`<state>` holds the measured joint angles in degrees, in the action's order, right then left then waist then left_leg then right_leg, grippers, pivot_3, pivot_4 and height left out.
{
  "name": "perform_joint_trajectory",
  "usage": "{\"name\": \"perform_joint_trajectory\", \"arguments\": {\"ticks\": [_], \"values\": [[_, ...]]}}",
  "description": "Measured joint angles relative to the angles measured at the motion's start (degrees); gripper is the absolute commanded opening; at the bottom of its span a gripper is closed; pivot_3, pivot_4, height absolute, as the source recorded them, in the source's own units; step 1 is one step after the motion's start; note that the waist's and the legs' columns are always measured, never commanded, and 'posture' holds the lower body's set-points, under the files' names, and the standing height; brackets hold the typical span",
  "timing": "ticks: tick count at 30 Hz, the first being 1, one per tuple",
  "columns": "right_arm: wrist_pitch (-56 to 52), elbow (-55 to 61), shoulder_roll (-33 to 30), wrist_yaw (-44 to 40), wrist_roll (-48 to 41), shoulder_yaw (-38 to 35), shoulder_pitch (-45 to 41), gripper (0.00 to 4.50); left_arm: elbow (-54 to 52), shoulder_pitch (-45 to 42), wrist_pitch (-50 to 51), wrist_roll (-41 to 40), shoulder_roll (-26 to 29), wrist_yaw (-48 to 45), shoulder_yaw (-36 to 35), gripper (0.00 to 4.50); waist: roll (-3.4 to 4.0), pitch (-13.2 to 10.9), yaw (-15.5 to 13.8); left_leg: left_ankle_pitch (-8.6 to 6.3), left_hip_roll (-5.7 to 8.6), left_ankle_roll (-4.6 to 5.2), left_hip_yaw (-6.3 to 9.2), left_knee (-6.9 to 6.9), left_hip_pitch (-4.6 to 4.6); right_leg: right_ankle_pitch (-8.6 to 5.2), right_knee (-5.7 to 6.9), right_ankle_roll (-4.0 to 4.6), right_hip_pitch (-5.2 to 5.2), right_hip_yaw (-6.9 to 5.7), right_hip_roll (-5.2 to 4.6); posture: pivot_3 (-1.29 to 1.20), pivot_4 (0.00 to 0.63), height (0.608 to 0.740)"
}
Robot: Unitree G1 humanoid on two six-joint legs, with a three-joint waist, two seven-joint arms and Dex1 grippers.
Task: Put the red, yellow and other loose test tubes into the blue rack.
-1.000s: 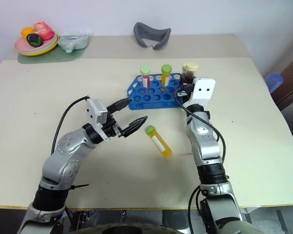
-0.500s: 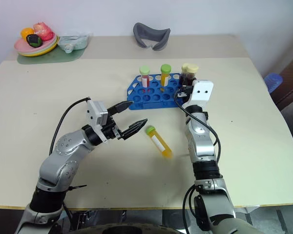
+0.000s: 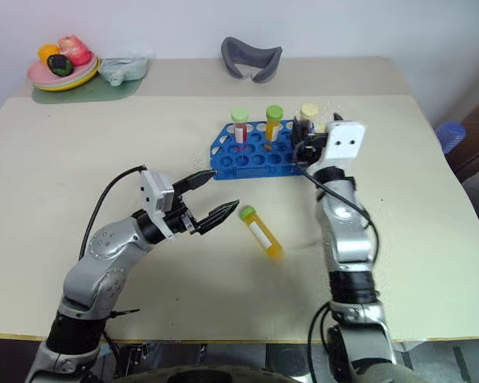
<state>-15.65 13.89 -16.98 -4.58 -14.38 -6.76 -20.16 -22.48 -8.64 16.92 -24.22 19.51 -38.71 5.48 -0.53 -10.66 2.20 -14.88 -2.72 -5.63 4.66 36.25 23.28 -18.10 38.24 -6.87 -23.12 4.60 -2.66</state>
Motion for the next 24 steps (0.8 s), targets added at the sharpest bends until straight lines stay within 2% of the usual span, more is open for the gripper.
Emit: {"name": "perform_joint_trajectory", "arguments": {"ticks": [2,3,6,9,12,14,17,21,24], "values": [[-8.4,6.8,-5.9,-3.4,-4.5,-2.4,2.7,4.41,0.4,0.3,-0.3,0.0,1.1,-0.1,-1.1,4.5,0.01,0.0,0.1,-0.01,0.0,0.01,0.01,-0.02,-0.01,0.0,0.0,0.0,0.02,0.0,0.01,0.0,0.15,0.74],[-14.4,11.4,-11.1,-6.2,-7.8,-3.5,4.8,4.41,1.1,0.1,-0.7,0.0,1.5,-0.3,-1.5,4.5,0.1,0.0,0.1,-0.01,0.0,0.02,0.01,-0.01,-0.01,0.0,0.0,0.0,0.02,0.0,0.02,0.0,0.15,0.74],[-27.1,20.0,-21.5,-12.6,-15.3,-6.5,9.2,4.41,3.2,-0.1,-1.8,0.0,2.9,-1.2,-2.8,4.5,0.21,0.0,0.4,-0.04,-0.02,0.08,0.01,-0.03,-0.2,-0.01,-0.01,0.01,0.17,0.03,0.09,0.0,0.15,0.74],[-36.8,26.5,-29.4,-18.1,-23.7,-8.4,12.6,4.41,5.1,-0.5,-2.7,0.0,3.5,-2.2,-3.0,4.5,0.25,0.0,0.3,-0.1,-0.01,0.18,0.0,-0.04,-0.51,-0.02,-0.14,0.01,0.53,0.03,0.08,0.0,0.15,0.74],[-47.5,32.3,-33.9,-19.3,-33.9,-8.6,9.9,4.41,7.2,-1.9,-2.8,0.1,4.6,-3.4,-3.2,4.5,0.21,0.0,0.4,-0.14,-0.02,0.25,-0.01,-0.04,-0.78,-0.02,-0.18,0.01,0.82,0.04,0.1,0.0,0.15,0.74],[-56.7,33.0,-31.9,-15.8,-39.6,-4.8,1.6,4.41,8.0,-2.6,-2.9,0.5,6.3,-5.1,-3.1,4.5,0.17,0.0,0.8,-0.14,-0.02,0.25,-0.02,-0.03,-0.86,-0.01,-0.15,0.03,0.82,0.08,0.12,0.0,0.15,0.74],[-70.9,30.9,-23.9,-7.6,-41.4,5.4,-12.3,4.41,8.1,-3.2,-3.5,1.6,8.7,-8.0,-1.7,4.5,0.21,0.0,1.3,-0.13,-0.04,0.24,0.03,-0.07,-0.84,-0.01,-0.12,0.05,0.77,0.06,0.15,0.0,0.15,0.74],[-76.4,21.9,-17.8,4.3,-48.2,12.3,-17.1,4.41,8.1,-2.7,-3.7,2.1,9.3,-9.1,-1.7,4.5,0.19,0.0,0.2,-0.14,-0.01,0.25,0.03,-0.06,-0.43,-0.03,-0.23,0.02,0.51,-0.01,0.04,0.0,0.15,0.74],[-76.5,14.0,-16.4,15.8,-56.8,15.6,-20.0,4.41,8.0,-2.3,-3.7,2.1,9.6,-9.1,-1.9,4.5,0.19,0.0,0.2,-0.13,-0.01,0.24,0.03,0.03,-0.09,-0.02,-0.19,0.01,0.23,-0.05,0.0,0.0,0.15,0.74]]}}
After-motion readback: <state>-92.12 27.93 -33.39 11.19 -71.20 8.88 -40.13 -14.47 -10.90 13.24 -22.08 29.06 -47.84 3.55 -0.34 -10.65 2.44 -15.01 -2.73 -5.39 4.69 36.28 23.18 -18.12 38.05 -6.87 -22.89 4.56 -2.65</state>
